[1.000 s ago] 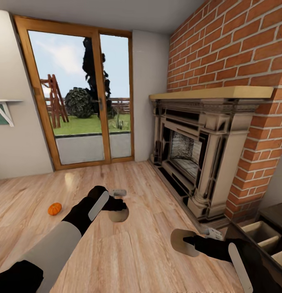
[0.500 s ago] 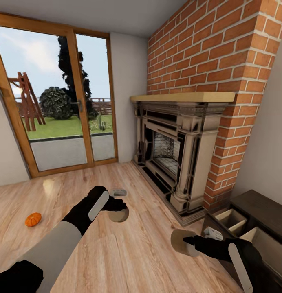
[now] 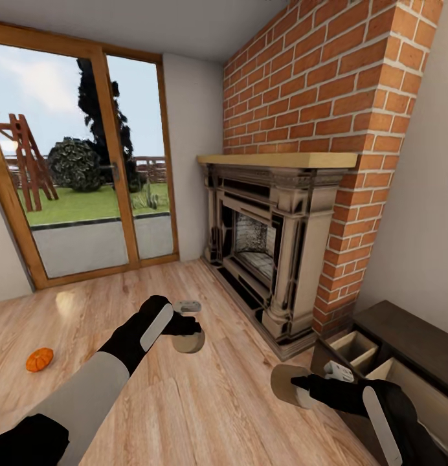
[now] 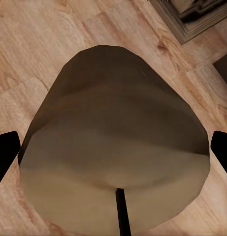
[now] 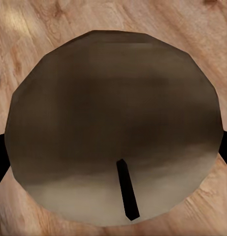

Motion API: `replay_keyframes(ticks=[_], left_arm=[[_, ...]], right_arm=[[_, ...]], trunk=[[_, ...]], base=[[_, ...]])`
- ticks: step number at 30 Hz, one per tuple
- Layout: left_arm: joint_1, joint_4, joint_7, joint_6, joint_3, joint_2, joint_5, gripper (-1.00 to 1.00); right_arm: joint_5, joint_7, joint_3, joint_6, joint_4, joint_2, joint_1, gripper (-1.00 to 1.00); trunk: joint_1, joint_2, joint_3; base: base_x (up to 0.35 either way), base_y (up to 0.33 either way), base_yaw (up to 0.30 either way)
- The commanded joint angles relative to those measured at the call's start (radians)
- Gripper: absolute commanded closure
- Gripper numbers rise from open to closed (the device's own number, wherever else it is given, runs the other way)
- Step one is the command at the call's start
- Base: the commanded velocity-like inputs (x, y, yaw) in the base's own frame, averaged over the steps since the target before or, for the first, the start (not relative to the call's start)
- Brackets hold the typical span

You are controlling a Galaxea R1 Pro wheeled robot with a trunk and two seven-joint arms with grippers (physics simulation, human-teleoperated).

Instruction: Place each of the two pumpkins and all three candles from the living room inside a cabinet in the living room (use any cabinet), then make sure every cabinet is closed, and position the cauldron so it is next to a table in the living room.

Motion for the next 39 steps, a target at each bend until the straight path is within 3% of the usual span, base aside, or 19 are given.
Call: replay_keyframes(ticks=[1,12,39], left_arm=[[-0.001,-0.001,0.012,0.002,-0.003,0.0,0.009,1.0],[-0.001,-0.002,0.012,0.002,-0.003,0.0,0.009,1.0],[-0.001,-0.002,0.012,0.002,-0.003,0.0,0.009,1.0]], right_arm=[[0.005,0.009,-0.002,0.004,0.0,0.0,-0.001,1.0],[0.002,0.009,-0.002,0.004,-0.001,0.0,-0.001,1.0],[0.004,0.008,-0.002,0.004,0.0,0.0,-0.001,1.0]], trunk=[[-0.004,0.007,0.002],[-0.046,0.084,0.038],[-0.15,0.273,0.148]], base=[[0.0,0.0,-0.002],[0.0,0.0,-0.029],[0.0,0.0,-0.233]])
